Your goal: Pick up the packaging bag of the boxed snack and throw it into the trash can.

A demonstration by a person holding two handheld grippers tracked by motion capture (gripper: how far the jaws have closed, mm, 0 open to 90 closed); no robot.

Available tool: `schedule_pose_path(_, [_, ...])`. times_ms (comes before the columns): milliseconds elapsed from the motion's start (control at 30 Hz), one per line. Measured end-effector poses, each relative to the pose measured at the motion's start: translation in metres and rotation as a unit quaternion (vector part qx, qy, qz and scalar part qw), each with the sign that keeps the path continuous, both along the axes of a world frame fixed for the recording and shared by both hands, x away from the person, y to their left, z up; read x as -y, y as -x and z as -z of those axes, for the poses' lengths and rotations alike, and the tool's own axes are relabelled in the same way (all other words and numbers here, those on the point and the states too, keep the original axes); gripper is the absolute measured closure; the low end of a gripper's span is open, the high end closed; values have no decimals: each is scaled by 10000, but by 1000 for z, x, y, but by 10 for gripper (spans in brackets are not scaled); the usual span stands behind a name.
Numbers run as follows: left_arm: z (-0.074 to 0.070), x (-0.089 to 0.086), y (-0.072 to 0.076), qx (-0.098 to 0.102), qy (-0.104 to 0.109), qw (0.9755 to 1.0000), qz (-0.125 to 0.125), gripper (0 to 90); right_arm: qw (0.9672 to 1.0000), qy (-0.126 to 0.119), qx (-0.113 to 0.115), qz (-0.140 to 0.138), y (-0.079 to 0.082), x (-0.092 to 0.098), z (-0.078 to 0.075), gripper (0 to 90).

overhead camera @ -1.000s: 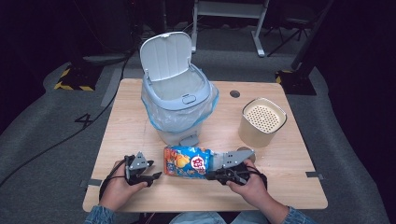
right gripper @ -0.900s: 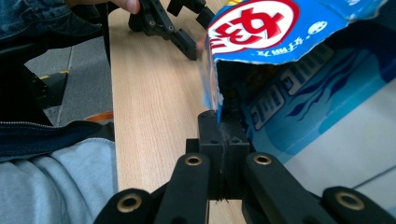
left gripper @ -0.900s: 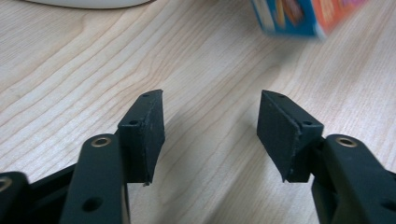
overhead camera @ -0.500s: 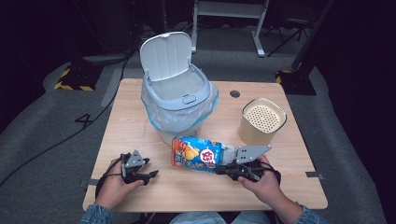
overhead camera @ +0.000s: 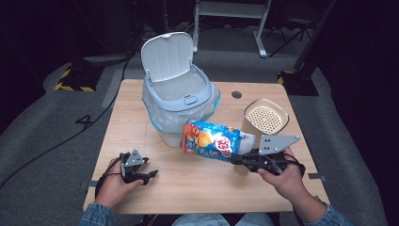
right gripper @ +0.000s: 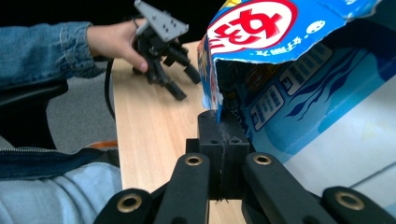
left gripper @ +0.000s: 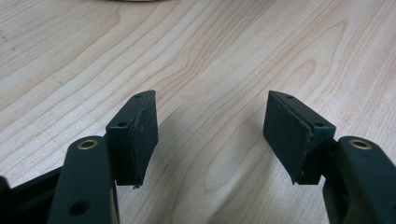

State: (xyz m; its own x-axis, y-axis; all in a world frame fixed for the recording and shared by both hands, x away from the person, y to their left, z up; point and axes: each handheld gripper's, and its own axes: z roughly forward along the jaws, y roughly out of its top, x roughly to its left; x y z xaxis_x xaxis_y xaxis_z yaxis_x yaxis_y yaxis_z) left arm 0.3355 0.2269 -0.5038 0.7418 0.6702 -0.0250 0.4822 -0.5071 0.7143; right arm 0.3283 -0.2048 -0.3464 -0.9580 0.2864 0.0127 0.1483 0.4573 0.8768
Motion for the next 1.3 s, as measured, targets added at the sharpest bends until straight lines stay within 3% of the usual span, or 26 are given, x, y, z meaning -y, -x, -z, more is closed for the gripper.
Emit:
schedule_pose_path(100, [0, 0, 0, 3, -6, 10000, 3, 358, 9999, -79, 84, 32, -4, 4, -16, 900])
schedule_pose_path(300, [0, 0, 0, 2, -5, 10000, 4, 359, 9997, -208, 141, 1, -10, 4, -30, 900])
schedule_pose_path(733, [0, -2, -2, -1, -10, 10000, 47, 358, 9988, -455, 168, 94, -38, 0, -63, 900])
schedule_pose_path(1167, [0, -2, -2, 3, -14, 10000, 46, 357, 9975, -672, 129, 166, -70, -23, -82, 900])
schedule_pose_path(1300, [0, -2, -2, 3, -8, 10000, 47, 357, 9975, -625, 162, 275, -78, -28, -85, 900])
